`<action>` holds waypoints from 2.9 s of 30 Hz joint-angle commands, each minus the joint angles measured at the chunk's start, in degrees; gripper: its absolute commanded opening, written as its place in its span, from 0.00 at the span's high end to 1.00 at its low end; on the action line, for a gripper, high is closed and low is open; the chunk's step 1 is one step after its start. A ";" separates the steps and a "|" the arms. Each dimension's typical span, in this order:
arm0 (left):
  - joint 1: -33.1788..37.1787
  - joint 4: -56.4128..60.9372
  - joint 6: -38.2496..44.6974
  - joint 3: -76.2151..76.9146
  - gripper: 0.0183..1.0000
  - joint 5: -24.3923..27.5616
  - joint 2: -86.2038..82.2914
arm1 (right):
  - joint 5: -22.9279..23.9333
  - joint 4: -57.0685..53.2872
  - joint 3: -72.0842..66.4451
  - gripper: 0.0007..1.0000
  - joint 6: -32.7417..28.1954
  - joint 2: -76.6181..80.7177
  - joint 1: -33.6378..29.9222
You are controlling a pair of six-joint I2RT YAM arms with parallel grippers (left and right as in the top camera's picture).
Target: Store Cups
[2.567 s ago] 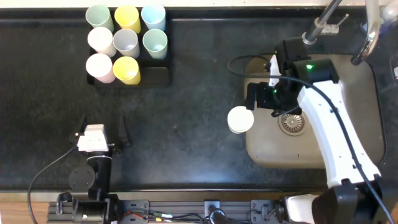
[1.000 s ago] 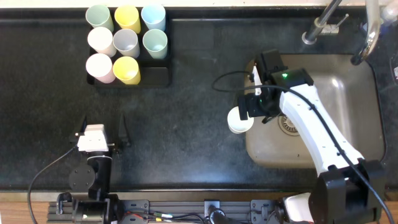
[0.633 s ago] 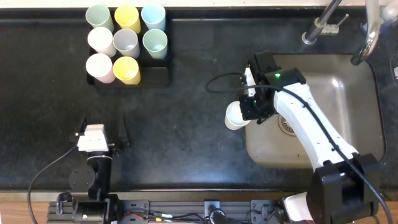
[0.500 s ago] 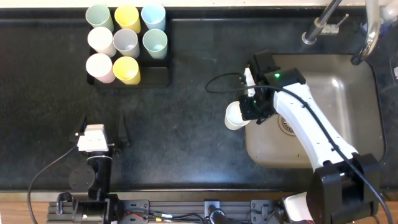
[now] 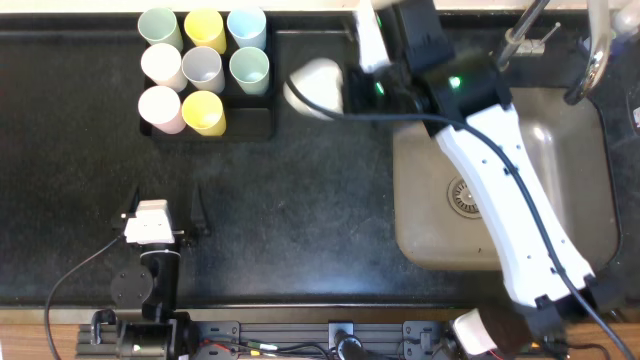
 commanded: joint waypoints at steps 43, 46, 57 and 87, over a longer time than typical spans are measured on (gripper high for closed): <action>-0.20 -0.15 0.87 -0.07 0.00 0.31 -0.57 | 11.39 -9.20 31.36 0.96 23.87 39.28 11.96; -0.20 -0.15 0.87 -0.07 0.00 0.31 -0.57 | 11.32 -8.17 31.36 0.95 23.87 39.74 11.93; -0.20 -0.15 0.87 -0.07 0.00 0.31 -0.57 | 8.76 -6.12 31.36 0.95 22.77 41.48 11.91; -0.20 -0.15 0.87 -0.07 0.00 0.31 -0.57 | 10.25 -7.98 31.10 0.96 21.03 42.75 11.65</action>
